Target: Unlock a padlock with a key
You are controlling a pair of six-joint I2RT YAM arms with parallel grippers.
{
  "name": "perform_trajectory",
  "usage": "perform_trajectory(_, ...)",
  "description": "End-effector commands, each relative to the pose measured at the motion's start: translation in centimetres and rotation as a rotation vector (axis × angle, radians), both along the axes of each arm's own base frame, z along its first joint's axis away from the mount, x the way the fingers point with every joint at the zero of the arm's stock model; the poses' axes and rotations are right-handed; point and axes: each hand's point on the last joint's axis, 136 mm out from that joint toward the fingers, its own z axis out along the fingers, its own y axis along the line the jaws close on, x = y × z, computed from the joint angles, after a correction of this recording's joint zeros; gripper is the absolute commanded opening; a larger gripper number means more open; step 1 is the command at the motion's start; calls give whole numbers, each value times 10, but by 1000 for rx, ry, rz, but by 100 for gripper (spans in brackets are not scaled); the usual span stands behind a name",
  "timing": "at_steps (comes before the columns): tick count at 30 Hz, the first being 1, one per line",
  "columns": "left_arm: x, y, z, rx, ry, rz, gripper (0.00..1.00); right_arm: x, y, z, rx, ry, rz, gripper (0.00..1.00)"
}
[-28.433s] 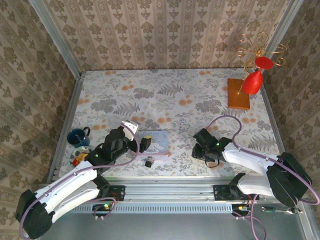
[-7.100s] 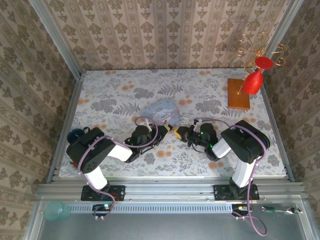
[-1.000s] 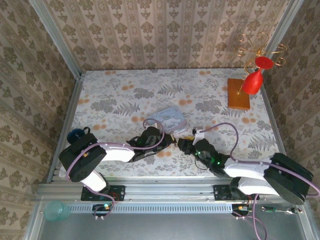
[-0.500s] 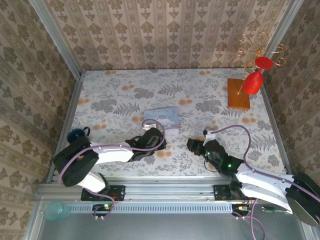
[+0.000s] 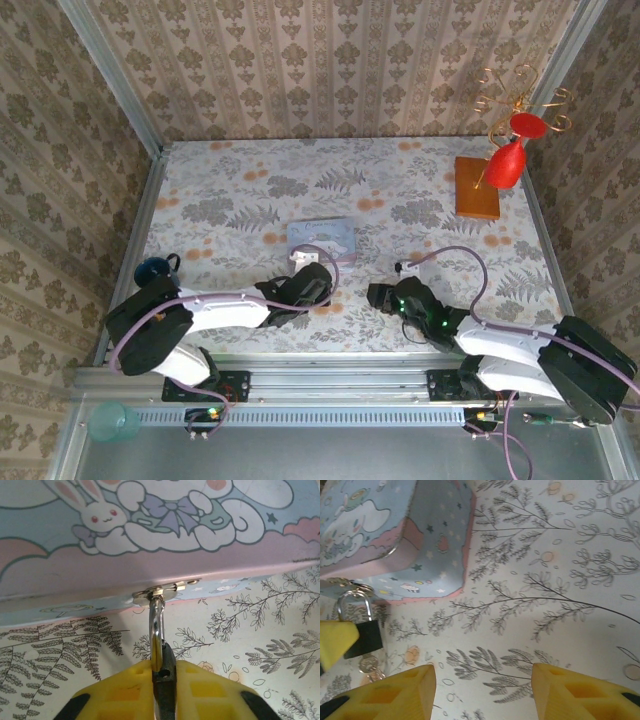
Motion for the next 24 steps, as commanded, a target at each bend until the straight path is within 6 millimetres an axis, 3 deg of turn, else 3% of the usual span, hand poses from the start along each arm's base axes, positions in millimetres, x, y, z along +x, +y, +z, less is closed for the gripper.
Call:
perform_trajectory(1,0,-4,6,15,-11,-18,28,6,14,12,40,-14,29,54)
perform_trajectory(8,-2,10,37,5,-78,-24,51,5,16,11,58,-11,31,55)
perform_trajectory(14,14,47,71,-34,-152,-12,64,7,29,18,106,-18,59,55)
perform_trajectory(19,42,94,81,-71,-108,42,75,6,55,22,150,-1,122,55)
perform_trajectory(24,62,99,77,-137,-43,-19,84,6,82,19,163,17,192,56)
